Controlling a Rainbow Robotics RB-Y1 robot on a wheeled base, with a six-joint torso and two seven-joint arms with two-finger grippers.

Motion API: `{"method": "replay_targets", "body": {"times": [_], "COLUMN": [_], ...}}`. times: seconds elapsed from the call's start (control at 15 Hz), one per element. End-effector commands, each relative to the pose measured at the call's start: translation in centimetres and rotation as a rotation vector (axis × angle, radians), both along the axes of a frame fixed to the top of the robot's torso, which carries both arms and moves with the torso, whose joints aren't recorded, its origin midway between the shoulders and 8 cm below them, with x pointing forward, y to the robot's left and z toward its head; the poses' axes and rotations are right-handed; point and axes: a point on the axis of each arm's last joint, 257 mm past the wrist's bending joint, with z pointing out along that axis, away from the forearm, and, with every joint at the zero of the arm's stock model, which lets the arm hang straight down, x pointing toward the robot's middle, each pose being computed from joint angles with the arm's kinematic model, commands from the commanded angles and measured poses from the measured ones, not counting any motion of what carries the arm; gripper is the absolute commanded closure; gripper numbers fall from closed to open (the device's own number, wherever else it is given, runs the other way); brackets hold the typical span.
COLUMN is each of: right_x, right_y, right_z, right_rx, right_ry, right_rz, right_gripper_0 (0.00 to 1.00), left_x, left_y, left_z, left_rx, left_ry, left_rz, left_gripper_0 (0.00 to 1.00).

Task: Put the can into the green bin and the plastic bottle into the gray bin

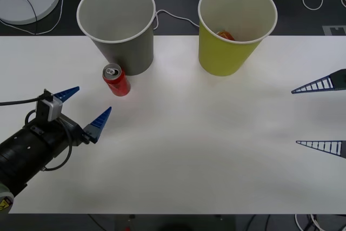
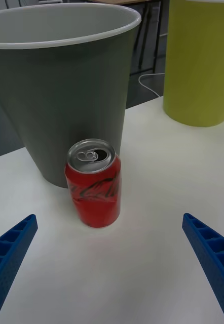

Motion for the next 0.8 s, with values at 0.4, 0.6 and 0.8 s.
{"method": "replay_targets", "body": {"times": [0.4,0.6,0.8], "right_x": [0.0,0.0,0.0], "right_y": [0.0,0.0,0.0], "right_z": [0.0,0.0,0.0], "right_rx": [0.000,0.000,0.000], "right_ry": [0.000,0.000,0.000], "right_rz": [0.000,0.000,0.000], "right_gripper_0": [0.00,0.00,0.00], "left_x": [3.0,4.4,5.7], "left_y": [-1.0,-1.5,-2.1], "left_z": [-3.6,-4.5,-5.2], "left_rx": [-0.030,-0.032,-0.039], "left_ry": [-0.090,-0.118,-0.127], "left_rz": [0.046,0.063,0.069], "left_gripper_0": [0.00,0.00,0.00]}}
